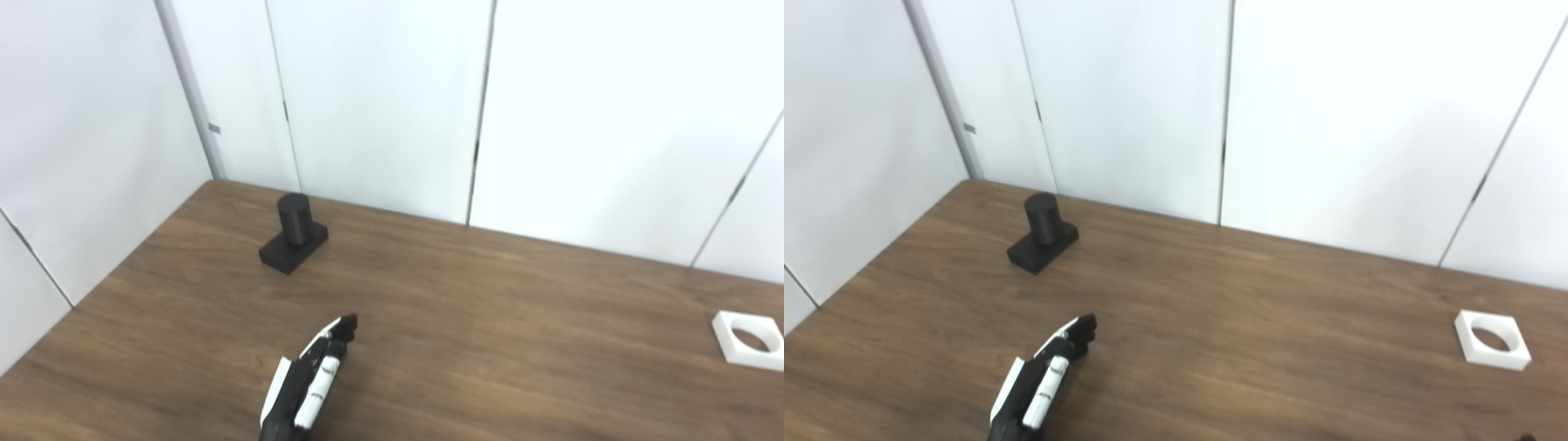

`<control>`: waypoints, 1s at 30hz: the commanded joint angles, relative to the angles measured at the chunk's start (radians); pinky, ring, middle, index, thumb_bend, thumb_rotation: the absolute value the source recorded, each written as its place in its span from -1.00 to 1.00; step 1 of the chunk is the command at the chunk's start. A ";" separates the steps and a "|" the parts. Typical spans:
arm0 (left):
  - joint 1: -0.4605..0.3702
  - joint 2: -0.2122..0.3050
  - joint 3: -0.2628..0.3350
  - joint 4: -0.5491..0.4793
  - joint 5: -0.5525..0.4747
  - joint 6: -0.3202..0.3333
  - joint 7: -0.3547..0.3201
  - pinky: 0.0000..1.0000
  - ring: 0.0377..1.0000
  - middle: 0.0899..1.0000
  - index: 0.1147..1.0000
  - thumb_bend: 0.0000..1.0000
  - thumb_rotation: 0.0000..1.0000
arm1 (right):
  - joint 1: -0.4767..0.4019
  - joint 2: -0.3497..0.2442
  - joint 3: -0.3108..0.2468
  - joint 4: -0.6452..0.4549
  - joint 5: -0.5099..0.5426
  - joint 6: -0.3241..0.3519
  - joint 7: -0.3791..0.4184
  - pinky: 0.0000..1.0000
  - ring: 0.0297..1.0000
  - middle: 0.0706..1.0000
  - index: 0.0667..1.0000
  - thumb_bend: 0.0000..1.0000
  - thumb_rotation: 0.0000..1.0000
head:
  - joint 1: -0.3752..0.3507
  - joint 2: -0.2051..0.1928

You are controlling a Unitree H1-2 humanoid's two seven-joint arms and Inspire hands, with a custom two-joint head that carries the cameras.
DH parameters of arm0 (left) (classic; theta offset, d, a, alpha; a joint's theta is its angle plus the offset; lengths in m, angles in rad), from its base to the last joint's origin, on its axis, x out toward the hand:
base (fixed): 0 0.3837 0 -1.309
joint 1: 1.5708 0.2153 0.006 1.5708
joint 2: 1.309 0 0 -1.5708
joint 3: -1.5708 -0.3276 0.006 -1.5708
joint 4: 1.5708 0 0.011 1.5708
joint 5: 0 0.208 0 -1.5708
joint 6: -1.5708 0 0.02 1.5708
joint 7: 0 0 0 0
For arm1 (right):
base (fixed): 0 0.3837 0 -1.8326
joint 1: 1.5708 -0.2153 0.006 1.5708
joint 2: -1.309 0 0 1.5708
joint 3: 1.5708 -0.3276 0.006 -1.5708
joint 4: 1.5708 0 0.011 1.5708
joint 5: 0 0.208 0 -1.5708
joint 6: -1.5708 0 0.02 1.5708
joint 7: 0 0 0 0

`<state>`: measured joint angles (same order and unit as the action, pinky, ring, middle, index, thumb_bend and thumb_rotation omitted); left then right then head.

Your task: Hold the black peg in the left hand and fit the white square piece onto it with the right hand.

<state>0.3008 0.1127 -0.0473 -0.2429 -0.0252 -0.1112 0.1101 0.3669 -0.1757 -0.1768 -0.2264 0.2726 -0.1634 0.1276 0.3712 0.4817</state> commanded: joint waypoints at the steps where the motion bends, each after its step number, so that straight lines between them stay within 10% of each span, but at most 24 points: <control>1: 0.001 -0.088 -0.013 0.014 0.034 -0.034 0.019 0.75 0.74 0.73 0.65 0.09 0.78 | -0.023 -0.009 -0.012 0.022 -0.005 -0.036 0.003 1.00 0.98 0.89 0.87 0.42 0.91 | 0.007 -0.005; 14: 0.007 -0.097 -0.060 0.008 0.218 -0.025 0.102 0.69 0.80 0.76 0.67 -0.03 0.42 | -0.025 -0.033 -0.031 0.063 0.015 -0.068 0.033 1.00 1.00 0.91 0.87 0.39 0.88 | 0.030 0.006; 19: 0.002 -0.096 -0.030 -0.099 0.420 0.077 0.185 0.67 0.78 0.76 0.66 0.17 -0.08 | -0.019 -0.035 -0.038 0.057 0.027 -0.066 0.041 1.00 1.00 0.92 0.87 0.35 0.89 | 0.032 0.017; 30: -0.121 -0.001 0.117 -0.201 0.798 0.378 0.244 0.49 0.69 0.69 0.62 0.63 -0.27 | -0.013 -0.032 -0.043 0.059 0.025 -0.089 0.056 0.99 0.93 0.88 0.85 0.29 0.87 | 0.023 0.030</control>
<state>0.2503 0.1269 0.0538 -0.4249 0.7323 0.2652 0.3190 0.3731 -0.1944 -0.2178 -0.1763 0.2954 -0.2411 0.1814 0.3958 0.5108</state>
